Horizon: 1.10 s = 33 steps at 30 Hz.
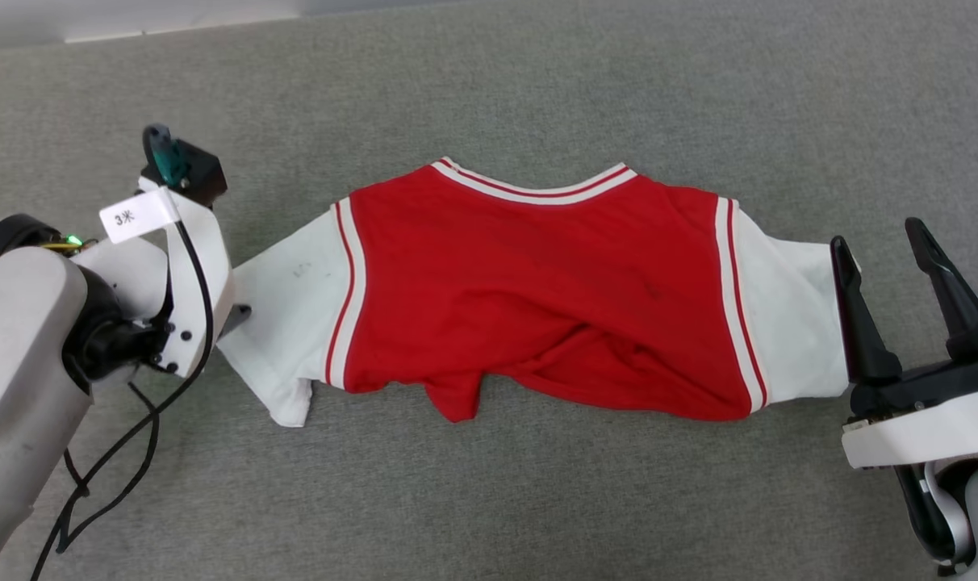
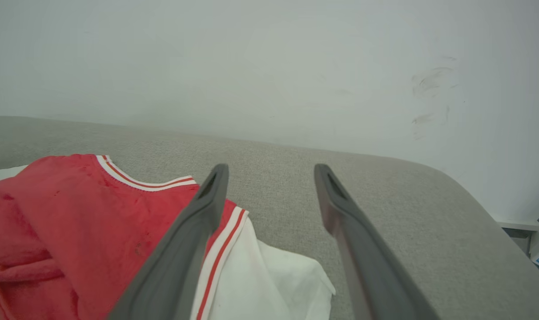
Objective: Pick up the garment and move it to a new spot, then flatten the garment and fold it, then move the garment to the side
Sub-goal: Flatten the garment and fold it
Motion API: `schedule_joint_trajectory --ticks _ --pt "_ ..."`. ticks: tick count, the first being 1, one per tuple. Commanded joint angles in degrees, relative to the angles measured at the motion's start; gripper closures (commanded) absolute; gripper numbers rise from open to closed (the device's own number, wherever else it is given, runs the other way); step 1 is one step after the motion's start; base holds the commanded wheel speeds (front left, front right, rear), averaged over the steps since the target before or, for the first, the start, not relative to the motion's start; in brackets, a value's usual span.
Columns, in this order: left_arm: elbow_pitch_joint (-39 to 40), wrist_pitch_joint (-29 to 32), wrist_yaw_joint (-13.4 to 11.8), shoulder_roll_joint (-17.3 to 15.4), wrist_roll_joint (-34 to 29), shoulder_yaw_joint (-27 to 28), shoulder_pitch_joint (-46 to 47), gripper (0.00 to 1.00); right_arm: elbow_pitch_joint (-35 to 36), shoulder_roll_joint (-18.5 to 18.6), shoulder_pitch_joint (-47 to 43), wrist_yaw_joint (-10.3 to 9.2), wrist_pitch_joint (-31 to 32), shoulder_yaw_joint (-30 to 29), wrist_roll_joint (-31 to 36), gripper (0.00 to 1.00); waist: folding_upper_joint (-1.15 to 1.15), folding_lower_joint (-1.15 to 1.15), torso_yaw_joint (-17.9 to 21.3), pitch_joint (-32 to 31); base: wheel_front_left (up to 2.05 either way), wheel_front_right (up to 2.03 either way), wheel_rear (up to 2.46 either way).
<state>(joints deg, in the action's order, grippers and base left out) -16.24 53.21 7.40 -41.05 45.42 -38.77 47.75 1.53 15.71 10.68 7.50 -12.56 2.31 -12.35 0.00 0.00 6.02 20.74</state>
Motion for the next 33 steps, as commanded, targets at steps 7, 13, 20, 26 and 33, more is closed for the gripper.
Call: schedule_joint_trajectory --ticks 7,13,20,26,33 --pt "-3.2 1.1 0.0 -1.1 3.1 -7.5 -0.7 0.51 -2.2 1.0 2.9 -0.03 -0.7 1.1 -0.8 0.0 0.0 0.0 1.3 1.6 0.0 0.0 0.0" --pt "-4.4 -2.6 0.0 -1.5 4.8 -10.3 0.3 1.0 -3.7 3.9 4.9 -0.03 0.5 1.1 -1.2 0.0 0.0 0.0 0.8 0.0 0.0 0.0 0.0" --pt "-3.3 -8.1 0.0 -3.6 6.8 -10.3 2.0 1.0 -1.6 14.8 10.6 -0.03 11.7 4.9 -2.4 0.0 0.0 0.0 -0.2 -3.5 0.0 0.0 0.0" --pt "-0.1 -10.5 0.0 -4.6 7.4 -11.6 2.9 1.0 -0.7 28.6 18.0 -0.03 33.5 15.7 -14.3 0.0 0.0 0.0 -2.0 -4.4 0.0 0.0 0.0" --pt "2.3 -11.5 0.0 -3.5 6.8 -12.6 5.6 1.0 -2.3 38.7 26.6 -0.03 56.8 28.7 -27.9 0.0 0.0 0.0 -4.7 -2.1 0.0 0.0 0.0"
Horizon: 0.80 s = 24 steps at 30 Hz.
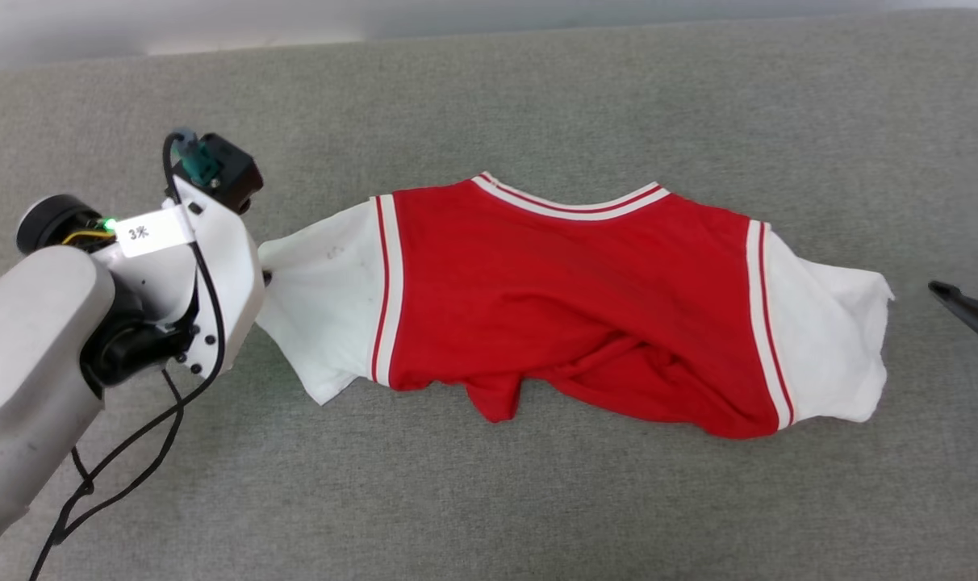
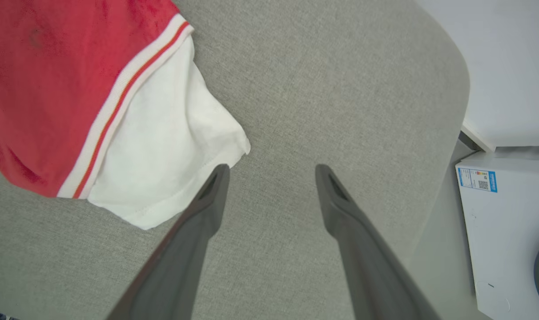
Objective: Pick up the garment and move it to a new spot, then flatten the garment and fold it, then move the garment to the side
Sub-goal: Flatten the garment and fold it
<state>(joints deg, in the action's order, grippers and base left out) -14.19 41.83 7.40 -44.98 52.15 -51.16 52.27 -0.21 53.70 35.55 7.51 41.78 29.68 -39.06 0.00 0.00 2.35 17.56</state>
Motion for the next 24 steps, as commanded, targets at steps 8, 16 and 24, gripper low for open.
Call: schedule_joint_trajectory --ticks 8,16,24 --pt "1.0 -0.8 0.0 1.3 -0.7 -0.8 4.9 1.0 -8.0 -2.6 8.5 -0.04 10.7 7.4 -6.0 0.0 0.0 0.0 -3.2 5.2 0.0 0.0 0.0" --pt "1.3 -1.7 0.0 1.3 -1.0 -1.4 6.7 1.0 -15.4 -6.2 7.5 -0.03 6.5 10.4 -7.8 0.0 0.0 0.0 -4.5 8.1 0.0 0.0 0.0" --pt "0.4 -2.8 0.0 0.8 0.1 -2.4 6.1 1.0 -19.3 -7.6 5.3 0.08 2.5 17.8 -10.3 0.91 0.0 0.0 -3.9 7.7 0.0 0.0 0.0"
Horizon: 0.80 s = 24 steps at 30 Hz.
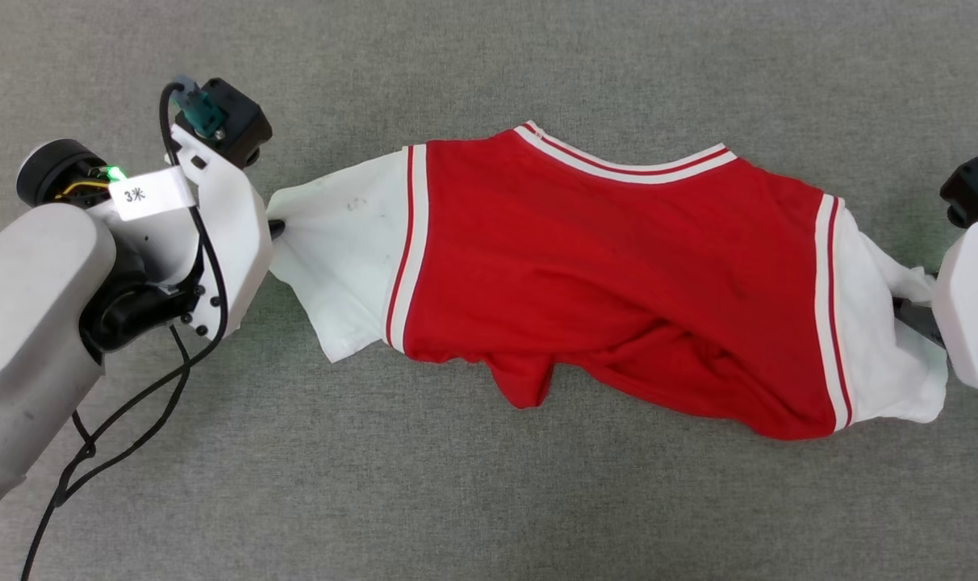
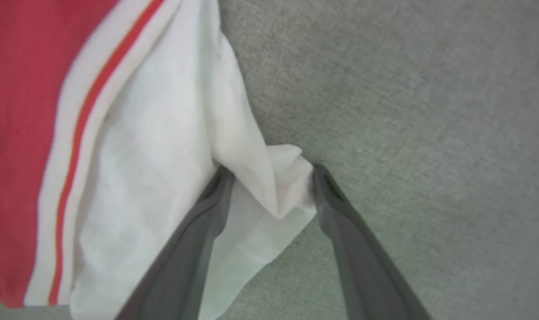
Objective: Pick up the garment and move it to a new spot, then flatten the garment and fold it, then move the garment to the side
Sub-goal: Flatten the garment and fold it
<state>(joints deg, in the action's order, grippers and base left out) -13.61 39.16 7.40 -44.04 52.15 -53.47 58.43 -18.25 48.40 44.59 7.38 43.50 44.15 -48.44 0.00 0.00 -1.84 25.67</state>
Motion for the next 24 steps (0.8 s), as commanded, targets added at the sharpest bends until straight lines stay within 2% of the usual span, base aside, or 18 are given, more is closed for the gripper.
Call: schedule_joint_trajectory --ticks 1,7,15,24 --pt "-0.3 -0.5 0.0 -0.2 0.3 -0.2 -0.4 1.0 -1.3 -2.1 -2.9 0.21 0.0 3.3 -1.4 1.0 0.0 0.0 0.4 -0.9 0.0 0.0 0.0" --pt "0.2 -4.0 0.0 -1.4 -0.1 -0.7 -0.9 1.0 0.9 1.0 2.6 0.1 -8.3 3.0 -1.6 1.0 0.0 0.0 1.2 -5.0 0.0 0.0 0.0" --pt "3.6 -10.8 0.0 -2.6 -1.0 -0.2 0.7 1.0 4.7 4.6 5.3 0.09 -17.5 2.3 -3.5 1.0 0.0 0.0 0.7 -10.4 0.0 0.0 0.0" --pt "3.6 -19.6 -0.7 -1.0 -5.3 2.8 6.0 1.0 7.0 5.7 10.0 0.09 -23.9 -0.2 -1.3 1.0 0.0 0.0 0.0 -14.0 0.0 0.0 0.0"
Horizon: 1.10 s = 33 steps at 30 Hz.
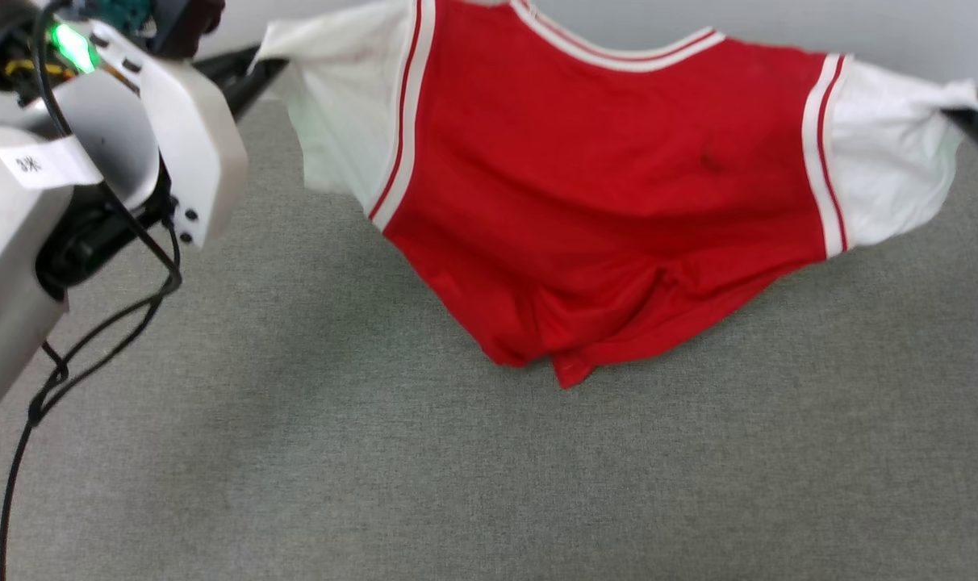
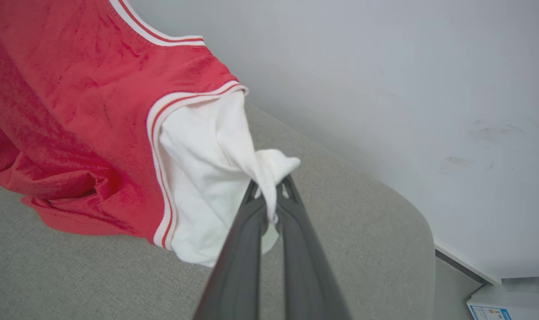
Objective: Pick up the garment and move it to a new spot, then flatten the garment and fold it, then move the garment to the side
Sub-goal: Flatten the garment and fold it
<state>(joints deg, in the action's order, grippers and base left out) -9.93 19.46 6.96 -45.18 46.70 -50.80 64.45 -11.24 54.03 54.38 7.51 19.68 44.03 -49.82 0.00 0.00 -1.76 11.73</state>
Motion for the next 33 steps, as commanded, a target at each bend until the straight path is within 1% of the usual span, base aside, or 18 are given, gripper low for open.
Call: schedule_joint_trajectory --ticks 1,4,6,7,10,15,19,24,30,33 --pt "0.0 -0.6 -0.4 0.4 -0.7 0.5 1.0 1.0 0.2 0.0 1.2 -0.04 -0.3 -0.3 0.5 1.0 0.0 0.0 -0.1 -0.1 0.0 0.0 0.0" --pt "-0.2 -2.0 -0.9 1.3 -2.8 1.3 4.6 1.0 0.1 -0.5 4.8 -0.04 -0.4 -1.1 2.3 1.0 0.0 0.0 -0.3 0.4 0.0 0.0 0.0" --pt "-1.0 -2.8 -1.2 2.3 -4.1 1.9 7.1 1.0 -0.3 -0.8 7.8 -0.05 0.1 -1.0 4.8 1.0 0.0 0.0 -0.5 1.3 0.0 0.0 0.0" --pt "-1.6 -3.2 -1.5 2.7 -4.7 2.4 8.7 1.0 -0.7 -1.4 9.5 -0.04 0.3 -1.2 5.4 1.0 0.0 0.0 -0.6 1.9 0.0 0.0 0.0" --pt "-4.0 -4.2 -1.4 4.4 -6.2 3.3 13.5 1.0 -2.4 -3.4 15.0 -0.05 0.9 -1.6 8.3 1.0 0.0 0.0 -0.7 4.1 0.0 0.0 0.0" --pt "-9.4 -6.2 -1.2 7.2 -8.2 5.2 22.2 1.0 -7.6 -7.5 25.1 -0.05 0.8 -2.1 13.8 1.0 0.0 0.0 -0.8 8.2 0.0 0.0 0.0" --pt "-13.9 -8.2 -1.2 9.4 -9.8 6.2 28.7 1.0 -12.3 -10.7 32.9 -0.05 -0.8 -2.9 17.6 1.0 0.0 0.0 -1.1 11.3 0.0 0.0 0.0" --pt "-19.7 -11.5 -1.1 11.5 -11.0 8.0 36.5 1.0 -17.6 -13.8 41.6 -0.05 -3.3 -3.2 22.0 1.0 0.0 0.0 -1.3 14.6 0.0 0.0 0.0" --pt "-26.3 -16.2 -0.6 14.0 -11.4 8.9 42.8 1.0 -23.0 -17.1 49.3 -0.05 -7.1 -3.5 25.4 1.0 0.0 0.0 -1.6 17.3 0.0 0.0 0.0" --pt "-29.1 -18.2 -0.2 14.2 -11.3 8.9 44.5 1.0 -25.7 -18.9 51.5 -0.05 -8.6 -3.1 26.7 1.0 0.0 0.0 -1.4 18.5 0.0 0.0 0.0"
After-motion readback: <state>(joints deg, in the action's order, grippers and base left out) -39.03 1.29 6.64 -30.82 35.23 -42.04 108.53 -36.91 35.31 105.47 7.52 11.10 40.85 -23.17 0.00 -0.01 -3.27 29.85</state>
